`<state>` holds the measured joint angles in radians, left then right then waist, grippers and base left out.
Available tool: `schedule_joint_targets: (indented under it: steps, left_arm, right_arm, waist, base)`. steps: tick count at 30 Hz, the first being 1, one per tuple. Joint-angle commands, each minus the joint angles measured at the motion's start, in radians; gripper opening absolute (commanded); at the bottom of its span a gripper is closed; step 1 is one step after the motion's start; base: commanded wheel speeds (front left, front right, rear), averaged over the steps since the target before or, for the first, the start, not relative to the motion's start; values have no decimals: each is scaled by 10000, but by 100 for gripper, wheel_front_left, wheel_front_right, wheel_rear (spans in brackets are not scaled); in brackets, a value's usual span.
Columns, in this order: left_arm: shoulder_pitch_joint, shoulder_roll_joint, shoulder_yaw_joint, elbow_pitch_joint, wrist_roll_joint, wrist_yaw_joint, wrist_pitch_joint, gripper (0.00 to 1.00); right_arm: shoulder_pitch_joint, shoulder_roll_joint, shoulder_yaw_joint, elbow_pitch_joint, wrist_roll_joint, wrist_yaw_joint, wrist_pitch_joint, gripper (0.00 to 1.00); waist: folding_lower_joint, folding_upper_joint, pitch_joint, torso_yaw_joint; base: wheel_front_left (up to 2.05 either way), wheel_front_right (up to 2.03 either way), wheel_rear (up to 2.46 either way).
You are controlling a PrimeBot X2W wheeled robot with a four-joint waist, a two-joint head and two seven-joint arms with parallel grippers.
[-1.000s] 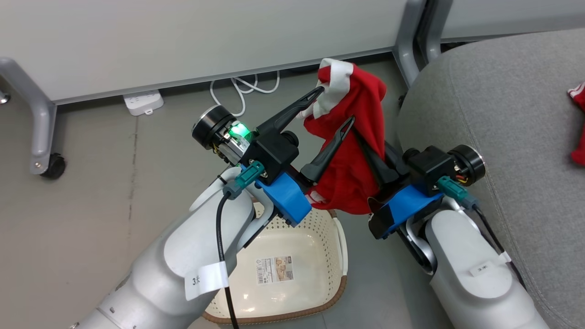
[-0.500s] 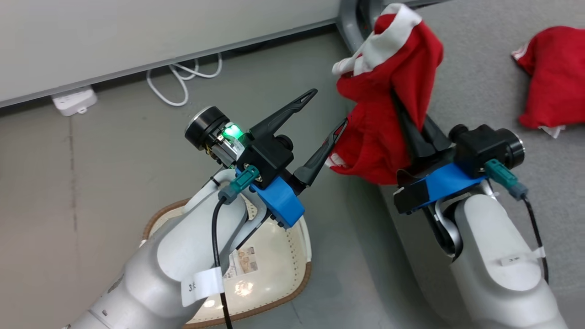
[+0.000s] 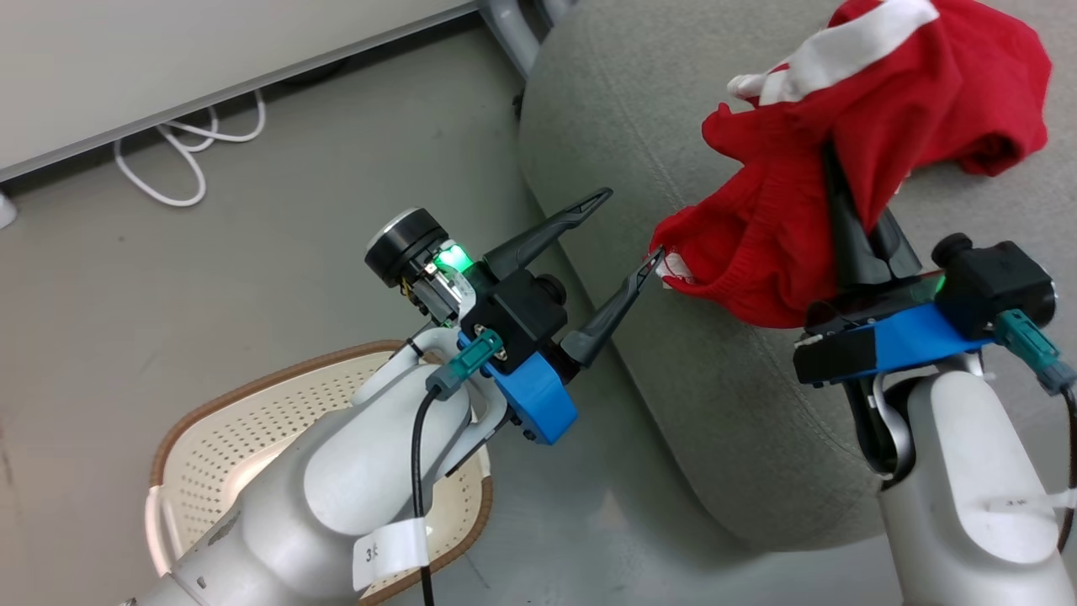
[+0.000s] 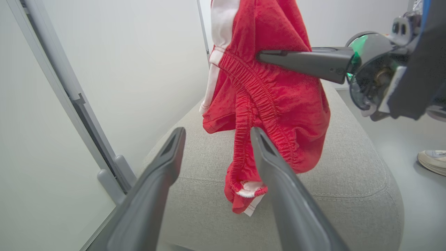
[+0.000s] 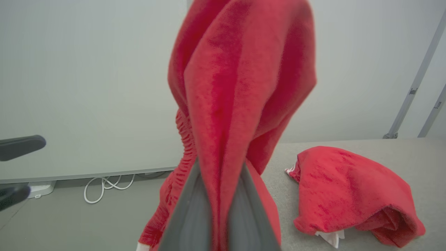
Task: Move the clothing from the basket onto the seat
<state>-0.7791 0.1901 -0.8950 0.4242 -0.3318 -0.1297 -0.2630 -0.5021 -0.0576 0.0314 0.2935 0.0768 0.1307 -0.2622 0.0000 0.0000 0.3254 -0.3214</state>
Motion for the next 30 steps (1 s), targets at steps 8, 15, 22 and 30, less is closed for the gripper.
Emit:
schedule_joint_targets:
  steps: [8,15,22,30]
  left_arm:
    - [56,82,-391,46,-100,-12,-28,100]
    - [24,44,-555,75,-166,-13,-26,100]
    - [-9,94,-567,1,-191,-12,-26,100]
    - [-293,244,-499,-235,-100,107,23,100]
  right_arm:
    - [796,-52,-711,-594,-53,1,-41,0]
    - [1224,0,-1003,-763,-2,1,-41,0]
    - [1079,47,-1181,-849,20,1,-41,0]
    - [-105,-288,-1286,-1286,-144,1,-41,0]
  waist:
    - [0,0,237,-707]
    - [0,0,264,-836]
    - [0,0,289,-850]
    - [0,0,860,-768]
  base:
    - [0,0,0]
    - [0,0,0]
    - [0,0,0]
    - [0,0,0]
